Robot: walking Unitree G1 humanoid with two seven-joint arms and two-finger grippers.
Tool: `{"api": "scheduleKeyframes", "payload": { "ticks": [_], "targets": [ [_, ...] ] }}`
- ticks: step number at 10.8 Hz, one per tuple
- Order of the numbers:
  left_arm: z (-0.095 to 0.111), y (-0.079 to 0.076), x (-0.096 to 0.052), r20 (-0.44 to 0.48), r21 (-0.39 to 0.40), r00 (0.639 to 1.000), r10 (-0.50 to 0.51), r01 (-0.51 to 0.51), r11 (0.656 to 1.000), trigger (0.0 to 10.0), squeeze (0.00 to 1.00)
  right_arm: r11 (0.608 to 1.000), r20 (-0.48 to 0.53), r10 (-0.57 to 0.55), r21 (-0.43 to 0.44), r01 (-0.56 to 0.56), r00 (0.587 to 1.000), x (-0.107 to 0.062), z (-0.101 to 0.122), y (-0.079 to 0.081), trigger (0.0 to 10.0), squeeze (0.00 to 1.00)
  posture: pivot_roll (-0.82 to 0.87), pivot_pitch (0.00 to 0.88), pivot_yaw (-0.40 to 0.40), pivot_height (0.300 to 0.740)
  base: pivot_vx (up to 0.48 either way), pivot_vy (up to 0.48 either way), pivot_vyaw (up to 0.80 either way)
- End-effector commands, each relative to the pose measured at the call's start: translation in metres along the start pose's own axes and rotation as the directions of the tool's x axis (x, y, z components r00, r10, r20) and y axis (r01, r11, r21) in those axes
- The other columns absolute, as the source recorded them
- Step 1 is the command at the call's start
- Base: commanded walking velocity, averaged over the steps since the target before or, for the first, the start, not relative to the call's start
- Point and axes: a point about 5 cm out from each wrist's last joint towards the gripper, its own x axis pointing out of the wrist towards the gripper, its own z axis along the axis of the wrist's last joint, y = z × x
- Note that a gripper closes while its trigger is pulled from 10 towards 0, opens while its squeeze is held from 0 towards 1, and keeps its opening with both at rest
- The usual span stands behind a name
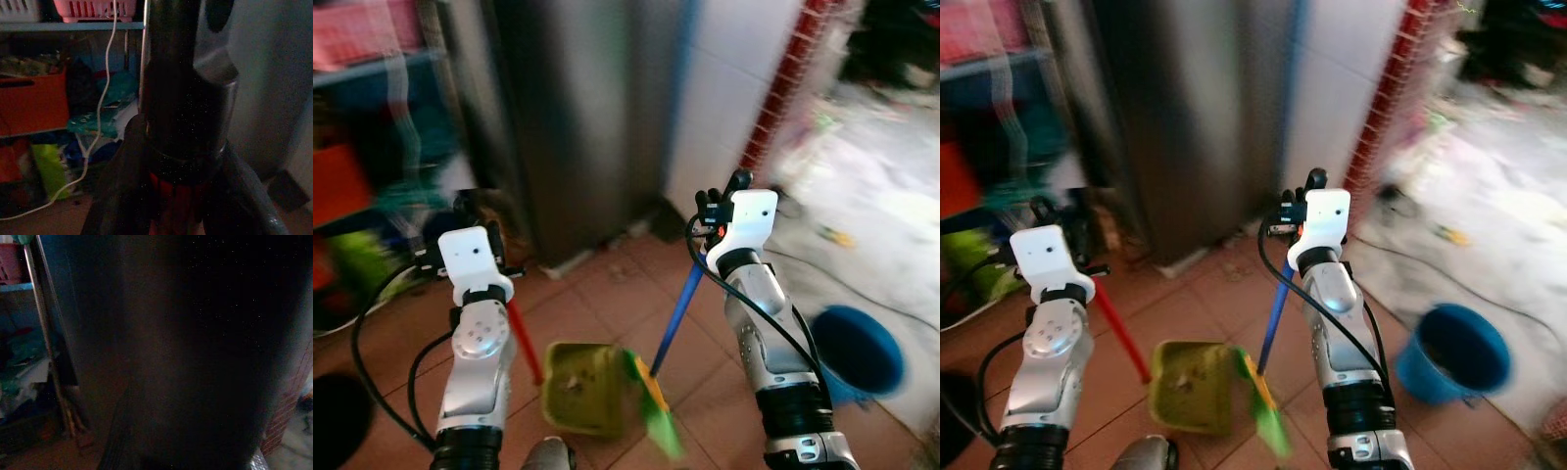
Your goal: Sweep floor
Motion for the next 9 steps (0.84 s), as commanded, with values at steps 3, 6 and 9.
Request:
{"api": "scheduleKeyframes", "payload": {
  "ticks": [3,6,9],
  "targets": [
    [0.0207,-0.0037,0.0034,0.08,-0.036,0.997,-0.014,0.017,0.999,10.0,0.0,1.0,0.082,-0.014,0.001,0.014,0.997,0.005,0.0168,-0.0026,10.0,0.0,-0.04,0.0,-0.05,0.74,0.085,0.0,0.0],
    [0.0212,-0.007,0.0033,0.084,-0.046,0.996,-0.037,0.041,0.998,10.0,0.0,1.0,0.083,-0.009,-0.027,0.011,0.996,0.0038,0.0158,-0.0031,10.0,0.0,-0.04,0.0,-0.048,0.74,0.397,0.0,0.0],
    [0.022,-0.0091,0.0022,0.087,-0.051,0.995,-0.048,0.053,0.997,10.0,0.0,0.999,0.103,0.013,-0.048,-0.008,0.995,0.0026,0.018,-0.0006,10.0,0.0,-0.04,0.0,-0.05,0.74,0.446,0.0,0.31]
  ]
}}
